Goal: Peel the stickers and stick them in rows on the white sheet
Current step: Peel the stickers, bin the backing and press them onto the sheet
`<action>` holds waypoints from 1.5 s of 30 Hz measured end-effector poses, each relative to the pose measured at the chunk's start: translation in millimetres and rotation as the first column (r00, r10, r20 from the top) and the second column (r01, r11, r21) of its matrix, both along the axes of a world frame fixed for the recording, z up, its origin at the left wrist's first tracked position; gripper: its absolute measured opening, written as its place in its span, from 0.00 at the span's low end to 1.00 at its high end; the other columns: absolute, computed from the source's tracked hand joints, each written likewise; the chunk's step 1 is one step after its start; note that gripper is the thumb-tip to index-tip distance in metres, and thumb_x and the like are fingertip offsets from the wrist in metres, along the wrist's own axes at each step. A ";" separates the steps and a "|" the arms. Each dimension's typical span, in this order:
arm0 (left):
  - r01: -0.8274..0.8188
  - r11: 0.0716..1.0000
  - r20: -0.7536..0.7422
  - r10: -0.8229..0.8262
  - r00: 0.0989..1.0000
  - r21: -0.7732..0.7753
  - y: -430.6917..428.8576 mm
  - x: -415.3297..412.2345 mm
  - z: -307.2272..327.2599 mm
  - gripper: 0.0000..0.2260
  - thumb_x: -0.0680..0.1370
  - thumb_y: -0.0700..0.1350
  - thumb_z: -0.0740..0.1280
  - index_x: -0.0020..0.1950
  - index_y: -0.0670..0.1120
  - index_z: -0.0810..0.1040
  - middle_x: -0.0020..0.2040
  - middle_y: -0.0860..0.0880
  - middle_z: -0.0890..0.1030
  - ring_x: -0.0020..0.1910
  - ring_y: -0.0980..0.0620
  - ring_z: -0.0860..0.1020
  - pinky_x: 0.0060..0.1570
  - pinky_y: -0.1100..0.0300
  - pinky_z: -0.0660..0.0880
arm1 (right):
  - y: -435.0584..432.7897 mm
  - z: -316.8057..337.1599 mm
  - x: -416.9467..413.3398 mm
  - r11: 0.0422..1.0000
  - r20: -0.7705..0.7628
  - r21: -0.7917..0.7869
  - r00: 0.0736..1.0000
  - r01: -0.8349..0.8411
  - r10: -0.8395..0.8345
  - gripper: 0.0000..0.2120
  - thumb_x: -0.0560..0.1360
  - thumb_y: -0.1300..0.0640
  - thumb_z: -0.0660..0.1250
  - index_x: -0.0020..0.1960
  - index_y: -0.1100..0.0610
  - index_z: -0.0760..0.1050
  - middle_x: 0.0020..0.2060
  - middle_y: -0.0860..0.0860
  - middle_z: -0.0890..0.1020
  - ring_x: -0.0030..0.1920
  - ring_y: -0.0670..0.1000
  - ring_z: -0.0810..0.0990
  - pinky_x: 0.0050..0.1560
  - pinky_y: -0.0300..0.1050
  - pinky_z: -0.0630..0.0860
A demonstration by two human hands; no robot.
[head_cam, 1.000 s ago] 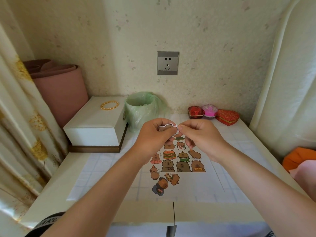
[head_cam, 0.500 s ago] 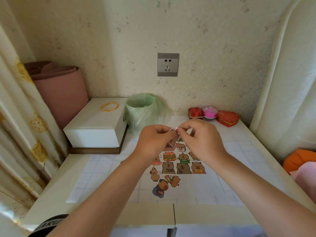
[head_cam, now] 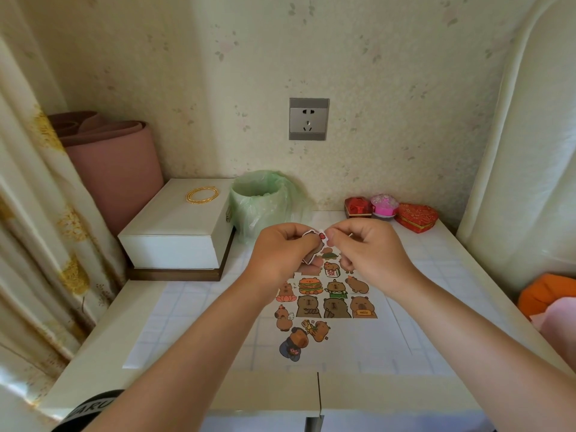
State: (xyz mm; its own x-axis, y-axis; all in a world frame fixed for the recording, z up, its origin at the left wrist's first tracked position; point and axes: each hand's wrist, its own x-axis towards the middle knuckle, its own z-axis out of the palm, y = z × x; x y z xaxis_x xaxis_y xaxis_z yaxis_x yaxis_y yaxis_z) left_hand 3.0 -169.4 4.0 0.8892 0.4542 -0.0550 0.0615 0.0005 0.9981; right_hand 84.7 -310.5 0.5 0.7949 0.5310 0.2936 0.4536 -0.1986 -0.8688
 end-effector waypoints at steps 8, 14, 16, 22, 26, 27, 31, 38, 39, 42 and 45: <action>0.001 1.000 -0.020 0.000 1.000 0.022 -1.2 -1.6 1.3 0.05 0.77 0.39 0.70 0.49 0.39 0.84 0.38 0.46 0.85 0.34 0.50 0.83 0.40 0.54 0.84 | -0.4 -1.4 1.4 0.999 0.006 -0.042 1.000 -0.012 0.012 0.08 0.80 0.55 0.67 0.44 0.51 0.83 0.23 0.45 0.77 0.25 0.43 0.74 0.29 0.35 0.70; -0.001 1.000 -0.019 0.001 1.000 0.017 -2.1 -2.5 3.3 0.05 0.77 0.39 0.70 0.49 0.39 0.84 0.37 0.47 0.85 0.34 0.50 0.83 0.42 0.51 0.84 | 2.1 -2.1 0.3 0.998 0.023 -0.055 1.000 -0.008 0.009 0.09 0.81 0.57 0.64 0.45 0.51 0.81 0.22 0.42 0.76 0.23 0.42 0.72 0.28 0.34 0.68; -0.004 1.000 -0.018 0.004 1.000 0.019 -1.8 -2.5 3.0 0.05 0.77 0.40 0.70 0.49 0.39 0.84 0.37 0.47 0.85 0.34 0.50 0.83 0.42 0.51 0.84 | 2.7 -2.5 -0.4 0.999 0.017 -0.054 1.000 -0.007 0.008 0.10 0.81 0.57 0.64 0.44 0.51 0.81 0.22 0.44 0.76 0.23 0.42 0.72 0.27 0.34 0.69; -0.034 0.998 0.000 0.034 0.999 0.057 -2.8 -2.1 1.6 0.03 0.76 0.41 0.71 0.48 0.44 0.84 0.43 0.45 0.85 0.36 0.52 0.82 0.35 0.60 0.81 | 3.5 -2.7 -0.5 0.998 0.016 -0.058 1.000 0.001 -0.001 0.10 0.81 0.56 0.63 0.44 0.52 0.81 0.22 0.48 0.76 0.23 0.43 0.72 0.27 0.35 0.70; -0.301 0.665 0.159 0.267 0.950 0.684 -1.0 -4.3 -10.3 0.09 0.73 0.52 0.74 0.50 0.54 0.77 0.48 0.58 0.78 0.45 0.60 0.74 0.39 0.64 0.72 | 4.8 -7.1 0.5 0.995 0.083 -0.064 0.994 0.071 -0.065 0.10 0.80 0.55 0.65 0.42 0.49 0.81 0.23 0.39 0.76 0.24 0.43 0.71 0.27 0.36 0.68; -0.345 0.570 0.223 0.275 0.935 0.745 -2.2 -5.3 -9.7 0.09 0.74 0.52 0.73 0.49 0.54 0.75 0.46 0.58 0.77 0.42 0.60 0.73 0.37 0.65 0.71 | 5.1 -8.7 0.3 0.993 0.111 -0.074 0.990 0.090 -0.082 0.09 0.80 0.54 0.65 0.43 0.49 0.81 0.24 0.37 0.77 0.24 0.44 0.72 0.28 0.37 0.68; -0.208 0.824 0.144 0.154 0.977 0.527 -10.2 -4.0 -6.2 0.03 0.77 0.48 0.69 0.44 0.54 0.81 0.37 0.55 0.83 0.31 0.60 0.80 0.32 0.62 0.76 | 7.7 -11.5 -1.7 0.984 0.258 -0.107 0.960 0.144 -0.112 0.08 0.80 0.52 0.66 0.46 0.49 0.83 0.28 0.36 0.79 0.28 0.46 0.77 0.31 0.39 0.71; -0.126 0.964 0.014 0.126 0.992 0.234 -9.8 -2.7 -5.9 0.06 0.77 0.47 0.71 0.42 0.48 0.86 0.36 0.48 0.86 0.36 0.49 0.85 0.37 0.58 0.81 | 9.3 -10.3 -5.1 0.974 0.363 -0.138 0.924 0.181 -0.120 0.07 0.79 0.53 0.66 0.45 0.47 0.82 0.36 0.37 0.81 0.33 0.43 0.79 0.32 0.36 0.70; -0.119 0.967 0.006 0.120 0.993 0.227 -9.3 -2.8 -5.8 0.06 0.77 0.47 0.71 0.42 0.48 0.86 0.36 0.48 0.86 0.36 0.49 0.85 0.39 0.56 0.82 | 9.7 -9.9 -5.9 0.974 0.364 -0.141 0.924 0.180 -0.118 0.08 0.79 0.53 0.66 0.45 0.46 0.82 0.36 0.37 0.81 0.34 0.43 0.79 0.33 0.35 0.69; -0.108 0.970 -0.014 0.113 0.993 0.218 -7.9 -2.6 -6.9 0.07 0.77 0.47 0.71 0.41 0.48 0.86 0.37 0.47 0.86 0.37 0.48 0.85 0.43 0.51 0.83 | 10.3 -10.0 -7.5 0.974 0.362 -0.146 0.926 0.174 -0.111 0.08 0.80 0.54 0.66 0.45 0.46 0.83 0.37 0.38 0.83 0.34 0.43 0.79 0.34 0.39 0.73; -0.107 0.969 -0.018 0.114 0.993 0.223 -8.7 -3.2 -5.7 0.06 0.76 0.44 0.70 0.42 0.47 0.85 0.36 0.50 0.86 0.34 0.51 0.84 0.39 0.55 0.83 | 10.2 -9.8 -9.8 0.972 0.360 -0.157 0.927 0.172 -0.106 0.08 0.79 0.54 0.67 0.44 0.46 0.83 0.35 0.36 0.82 0.35 0.41 0.80 0.35 0.38 0.74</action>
State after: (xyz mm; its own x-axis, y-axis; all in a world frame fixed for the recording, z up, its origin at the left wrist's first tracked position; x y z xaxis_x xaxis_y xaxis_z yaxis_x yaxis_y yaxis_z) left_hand -0.2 -178.1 -1.8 0.8321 0.5538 0.0314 0.1039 -0.2112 0.9719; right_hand 74.9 -300.3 -9.3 0.7305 0.4932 0.4723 0.6756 -0.4217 -0.6047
